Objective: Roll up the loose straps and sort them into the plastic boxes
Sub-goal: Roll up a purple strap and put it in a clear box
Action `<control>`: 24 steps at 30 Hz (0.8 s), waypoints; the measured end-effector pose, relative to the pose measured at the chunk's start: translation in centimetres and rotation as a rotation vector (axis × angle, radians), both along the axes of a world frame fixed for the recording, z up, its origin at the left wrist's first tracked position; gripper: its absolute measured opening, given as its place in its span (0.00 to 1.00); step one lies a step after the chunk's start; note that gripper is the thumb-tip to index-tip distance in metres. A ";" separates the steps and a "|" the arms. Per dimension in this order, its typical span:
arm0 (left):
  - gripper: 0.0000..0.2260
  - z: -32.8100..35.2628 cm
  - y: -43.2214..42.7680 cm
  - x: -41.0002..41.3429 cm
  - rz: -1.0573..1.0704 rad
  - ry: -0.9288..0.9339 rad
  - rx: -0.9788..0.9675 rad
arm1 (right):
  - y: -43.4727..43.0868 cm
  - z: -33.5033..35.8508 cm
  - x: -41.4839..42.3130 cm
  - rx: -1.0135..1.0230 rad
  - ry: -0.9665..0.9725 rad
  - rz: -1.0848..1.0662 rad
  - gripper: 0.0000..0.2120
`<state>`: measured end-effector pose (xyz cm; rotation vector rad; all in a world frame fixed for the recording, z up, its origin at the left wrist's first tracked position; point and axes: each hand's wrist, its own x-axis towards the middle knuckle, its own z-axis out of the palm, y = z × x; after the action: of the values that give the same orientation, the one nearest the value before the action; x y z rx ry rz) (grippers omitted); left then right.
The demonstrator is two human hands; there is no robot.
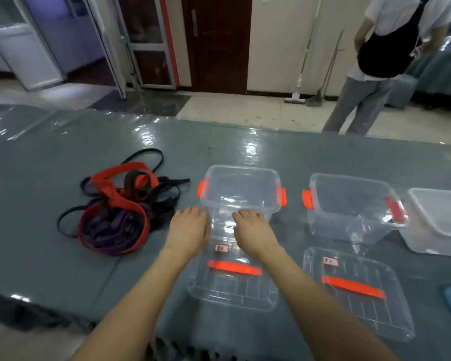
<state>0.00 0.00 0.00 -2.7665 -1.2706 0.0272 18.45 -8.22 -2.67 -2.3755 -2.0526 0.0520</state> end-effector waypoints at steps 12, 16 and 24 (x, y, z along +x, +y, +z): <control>0.16 -4.7 5.7 -12.3 0.290 0.130 -0.052 | 10.8 -3.4 -9.6 -0.093 0.074 0.235 0.15; 0.17 -6.4 7.2 -18.0 0.425 0.128 -0.093 | 14.7 -4.6 -14.1 -0.104 0.141 0.315 0.16; 0.15 -8.5 13.5 -26.7 0.485 0.096 -0.169 | 25.0 -6.7 -22.4 -0.080 0.180 0.436 0.37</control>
<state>-26.69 13.49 -8.45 -2.4697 -1.9531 0.3105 -3.93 16.76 -9.33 -1.8317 -2.4655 0.3390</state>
